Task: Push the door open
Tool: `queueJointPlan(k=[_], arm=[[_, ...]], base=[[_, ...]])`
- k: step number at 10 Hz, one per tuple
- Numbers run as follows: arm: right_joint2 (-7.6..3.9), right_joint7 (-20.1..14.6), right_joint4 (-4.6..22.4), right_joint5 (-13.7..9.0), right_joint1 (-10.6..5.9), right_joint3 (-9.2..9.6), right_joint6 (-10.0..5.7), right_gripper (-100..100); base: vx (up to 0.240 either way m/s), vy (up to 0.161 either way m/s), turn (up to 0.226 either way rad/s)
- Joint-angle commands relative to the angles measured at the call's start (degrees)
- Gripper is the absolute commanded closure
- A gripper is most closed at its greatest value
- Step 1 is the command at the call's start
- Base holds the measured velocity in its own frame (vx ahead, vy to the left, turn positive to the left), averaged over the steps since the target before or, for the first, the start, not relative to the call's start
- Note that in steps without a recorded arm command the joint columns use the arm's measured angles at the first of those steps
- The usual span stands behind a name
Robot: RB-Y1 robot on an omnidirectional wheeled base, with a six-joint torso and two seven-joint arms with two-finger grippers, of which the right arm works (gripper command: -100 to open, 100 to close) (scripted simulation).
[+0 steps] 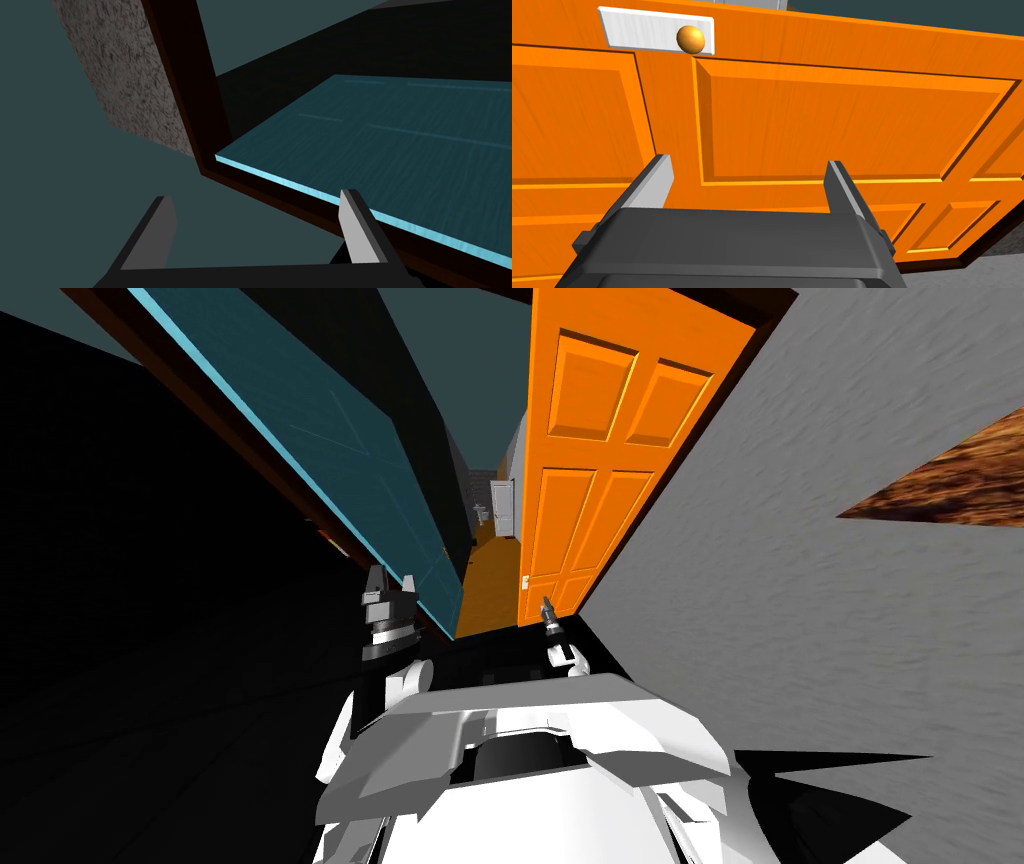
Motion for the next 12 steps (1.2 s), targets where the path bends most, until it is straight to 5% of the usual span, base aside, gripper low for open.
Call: queueJointPlan(k=[1, 12], arm=[[0.30, 0.2, 2.4, -0.1, -0.82, 0.18, -0.70, -100], [3.41, 1.6, 15.6, -1.0, -5.64, 1.43, -3.81, -100]], base=[[0.080, -0.034, 0.027], [0.100, -0.042, 0.029]])
